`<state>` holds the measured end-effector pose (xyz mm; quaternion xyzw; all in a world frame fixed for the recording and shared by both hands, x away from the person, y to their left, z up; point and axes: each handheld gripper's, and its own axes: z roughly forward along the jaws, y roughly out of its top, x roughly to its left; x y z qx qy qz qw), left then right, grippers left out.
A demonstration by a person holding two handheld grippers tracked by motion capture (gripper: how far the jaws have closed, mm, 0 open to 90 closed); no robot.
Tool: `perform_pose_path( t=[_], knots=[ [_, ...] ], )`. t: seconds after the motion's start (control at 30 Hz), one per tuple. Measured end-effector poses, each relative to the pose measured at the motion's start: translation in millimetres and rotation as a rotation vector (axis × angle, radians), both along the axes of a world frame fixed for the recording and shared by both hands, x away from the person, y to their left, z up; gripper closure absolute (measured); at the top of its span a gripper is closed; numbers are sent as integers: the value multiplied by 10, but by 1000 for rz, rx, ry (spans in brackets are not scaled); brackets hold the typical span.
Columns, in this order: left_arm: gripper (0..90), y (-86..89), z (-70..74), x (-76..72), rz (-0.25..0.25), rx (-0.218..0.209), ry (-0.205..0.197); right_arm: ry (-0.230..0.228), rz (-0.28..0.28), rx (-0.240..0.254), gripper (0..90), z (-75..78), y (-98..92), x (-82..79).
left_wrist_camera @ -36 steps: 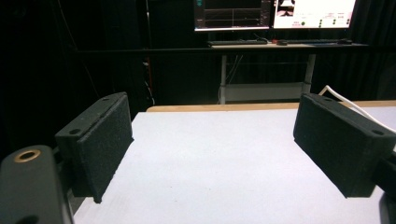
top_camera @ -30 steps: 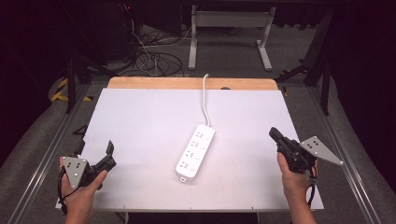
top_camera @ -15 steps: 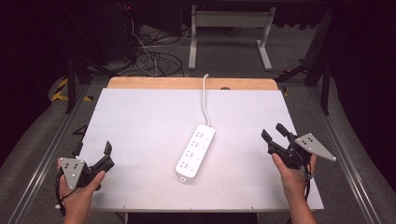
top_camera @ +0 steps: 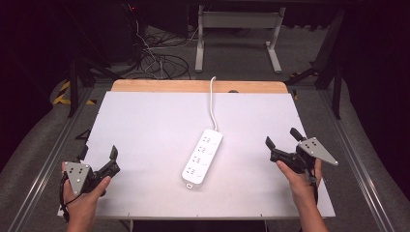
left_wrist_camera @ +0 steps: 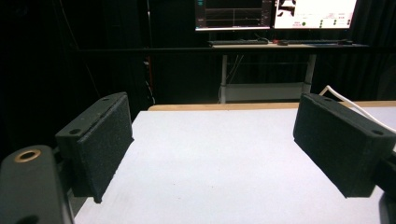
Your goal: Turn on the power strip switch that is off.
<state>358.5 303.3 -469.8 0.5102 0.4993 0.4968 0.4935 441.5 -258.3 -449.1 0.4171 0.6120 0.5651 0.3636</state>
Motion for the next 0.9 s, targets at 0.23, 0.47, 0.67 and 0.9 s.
perform_pose_path(
  t=[0.23, 0.47, 0.67, 0.9],
  knots=[
    [124, 37, -2, -38, 15, 1, -2, -2, -17, 72, 43, -10, -31, 33],
    [123, 57, -5, -70, 24, -2, -2, -8, -1, 59, 28, -18, 24, 58],
    [121, 63, -5, -71, 26, -1, -3, -19, -3, 66, 16, -14, 27, 51],
    [121, 44, -4, -53, 20, 0, -2, -27, -7, 56, 25, -12, 14, 29]
  ],
)
